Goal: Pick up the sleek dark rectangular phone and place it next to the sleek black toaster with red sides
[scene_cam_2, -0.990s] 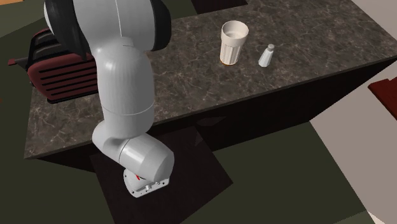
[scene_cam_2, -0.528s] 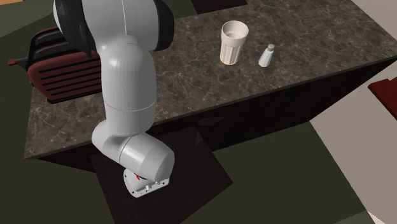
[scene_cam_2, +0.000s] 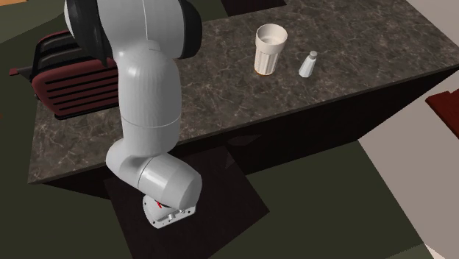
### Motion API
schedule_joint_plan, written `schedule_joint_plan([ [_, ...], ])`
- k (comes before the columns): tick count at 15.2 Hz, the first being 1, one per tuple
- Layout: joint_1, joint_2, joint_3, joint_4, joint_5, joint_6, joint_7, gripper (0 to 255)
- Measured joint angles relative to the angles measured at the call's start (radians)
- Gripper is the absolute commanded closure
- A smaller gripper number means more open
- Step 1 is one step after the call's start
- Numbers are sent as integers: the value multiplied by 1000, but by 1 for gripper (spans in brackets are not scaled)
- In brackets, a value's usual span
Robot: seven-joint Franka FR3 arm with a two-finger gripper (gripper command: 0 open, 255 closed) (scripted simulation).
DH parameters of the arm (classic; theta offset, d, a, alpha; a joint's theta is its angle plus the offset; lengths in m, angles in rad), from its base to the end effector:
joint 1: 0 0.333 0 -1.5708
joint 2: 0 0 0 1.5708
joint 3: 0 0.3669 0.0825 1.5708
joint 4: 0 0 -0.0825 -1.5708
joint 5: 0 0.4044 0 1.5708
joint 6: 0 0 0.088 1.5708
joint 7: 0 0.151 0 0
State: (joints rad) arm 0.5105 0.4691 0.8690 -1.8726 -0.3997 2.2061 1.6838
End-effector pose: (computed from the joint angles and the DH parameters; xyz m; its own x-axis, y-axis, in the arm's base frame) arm 0.1912 0.6362 0.3340 0.9907 -0.1330 -0.0270 -0.1344 -0.9893 -0.0575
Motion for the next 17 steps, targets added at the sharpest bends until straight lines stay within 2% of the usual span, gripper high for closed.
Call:
schedule_joint_plan([
  [1,0,0,0,0,0,0,0,0],
  [7,0,0,0,0,0,0,0,0],
  [12,-36,-60,42,39,60,-81,-39,0],
  [17,-44,-73,51,39,72,-91,-45,0],
])
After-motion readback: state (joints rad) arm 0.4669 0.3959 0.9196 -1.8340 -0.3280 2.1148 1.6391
